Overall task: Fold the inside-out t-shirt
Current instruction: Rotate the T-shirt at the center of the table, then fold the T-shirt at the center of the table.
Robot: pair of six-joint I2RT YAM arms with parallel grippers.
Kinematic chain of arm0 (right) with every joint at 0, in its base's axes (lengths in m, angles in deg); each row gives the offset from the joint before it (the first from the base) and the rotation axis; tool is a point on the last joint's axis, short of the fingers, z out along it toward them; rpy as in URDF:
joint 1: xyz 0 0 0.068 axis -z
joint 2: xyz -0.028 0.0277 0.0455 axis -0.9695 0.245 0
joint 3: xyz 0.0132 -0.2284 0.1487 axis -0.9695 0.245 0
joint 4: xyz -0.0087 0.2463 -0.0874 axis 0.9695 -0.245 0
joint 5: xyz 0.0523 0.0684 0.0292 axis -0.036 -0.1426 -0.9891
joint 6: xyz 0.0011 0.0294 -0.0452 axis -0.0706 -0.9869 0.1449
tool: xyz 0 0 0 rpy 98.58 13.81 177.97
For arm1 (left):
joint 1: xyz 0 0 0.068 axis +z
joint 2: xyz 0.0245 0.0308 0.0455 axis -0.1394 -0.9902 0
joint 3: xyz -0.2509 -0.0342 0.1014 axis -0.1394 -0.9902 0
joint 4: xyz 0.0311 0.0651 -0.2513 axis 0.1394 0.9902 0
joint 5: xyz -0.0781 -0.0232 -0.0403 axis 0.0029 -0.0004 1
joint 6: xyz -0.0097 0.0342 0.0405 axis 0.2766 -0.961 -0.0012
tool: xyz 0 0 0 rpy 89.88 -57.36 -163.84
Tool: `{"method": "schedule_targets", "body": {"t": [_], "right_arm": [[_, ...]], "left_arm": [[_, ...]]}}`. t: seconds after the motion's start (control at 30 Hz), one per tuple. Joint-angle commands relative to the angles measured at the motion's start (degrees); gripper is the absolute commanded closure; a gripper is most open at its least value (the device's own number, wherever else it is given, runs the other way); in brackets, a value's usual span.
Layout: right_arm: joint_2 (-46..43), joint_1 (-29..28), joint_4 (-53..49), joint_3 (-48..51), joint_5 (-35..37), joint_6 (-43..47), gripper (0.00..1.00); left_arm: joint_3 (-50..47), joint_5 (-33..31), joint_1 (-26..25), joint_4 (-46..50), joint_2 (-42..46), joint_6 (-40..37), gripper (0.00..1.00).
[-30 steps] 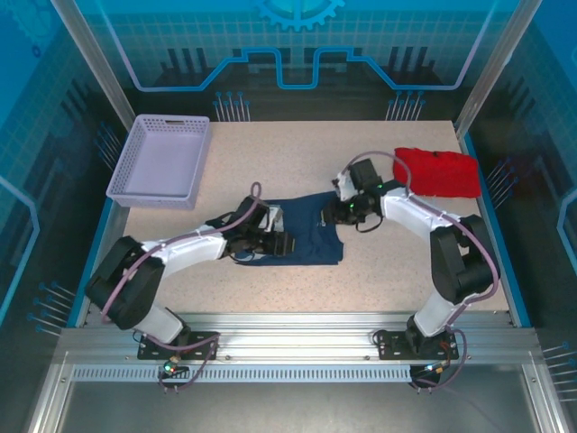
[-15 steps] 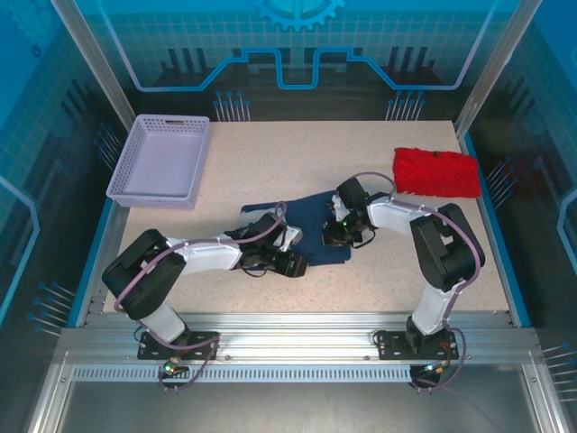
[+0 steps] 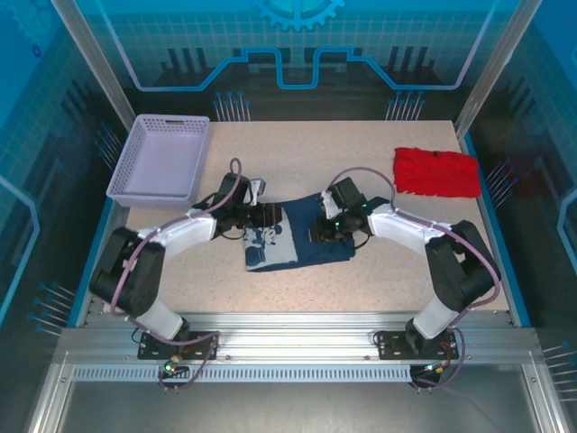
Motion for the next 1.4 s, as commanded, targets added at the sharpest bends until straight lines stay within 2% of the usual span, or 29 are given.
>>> {"method": "schedule_targets", "body": {"t": [0.0, 0.13, 0.3, 0.33, 0.43, 0.57, 0.67, 0.77, 0.83, 0.97, 1.07, 1.17, 1.37], "right_arm": [[3.93, 0.10, -0.45, 0.88, 0.83, -3.29, 0.75], [7.37, 2.11, -5.37, 0.69, 3.37, 0.01, 0.76], [11.34, 5.57, -13.56, -4.81, 11.47, 7.43, 0.75], [12.72, 5.73, -15.48, -7.05, 14.47, 8.97, 0.75], [16.53, 6.89, -16.60, -13.42, 16.46, 11.03, 0.75], [20.24, 7.84, -17.00, -23.02, 15.29, 11.81, 0.75], [20.59, 8.13, -17.99, -28.98, 14.37, 13.41, 0.74], [16.40, 8.57, -16.11, -28.30, 12.83, 14.60, 0.70], [13.45, 10.01, -13.83, -25.44, 11.12, 14.24, 0.65], [11.58, 15.91, -10.73, -20.95, 8.15, 10.75, 0.45], [11.87, 18.77, -8.78, -19.18, 6.36, 8.44, 0.30], [13.01, 19.43, -9.11, -19.40, 7.19, 8.10, 0.25], [15.47, 19.42, -8.44, -19.43, 5.82, 7.07, 0.25]], "left_arm": [[5.16, -2.01, 2.55, 5.43, -5.58, 0.07, 0.39], [6.09, -1.47, 3.10, 8.97, -10.17, -1.59, 0.39], [-3.73, 1.51, 0.49, 4.19, -4.68, -0.22, 0.39], [-6.04, 1.52, -1.17, 2.81, -2.80, 0.21, 0.38], [-12.37, -0.23, -7.13, -0.27, 2.85, 3.43, 0.38], [-17.83, -1.60, -15.91, -5.17, 8.85, 9.01, 0.38], [-18.46, 0.49, -18.38, -8.57, 12.17, 8.58, 0.36], [-16.57, -1.26, -16.26, -8.28, 15.56, 4.80, 0.34], [-13.99, -0.80, -11.47, -7.50, 15.25, 4.35, 0.34], [-5.91, 1.81, -1.28, -6.66, 7.32, 3.59, 0.32], [2.79, 3.76, 2.74, -3.46, -0.88, 1.81, 0.25], [10.53, 5.58, 4.88, -1.11, -8.82, -0.12, 0.20], [25.26, 7.21, 5.37, 7.93, -21.14, -5.24, 0.20]]}}
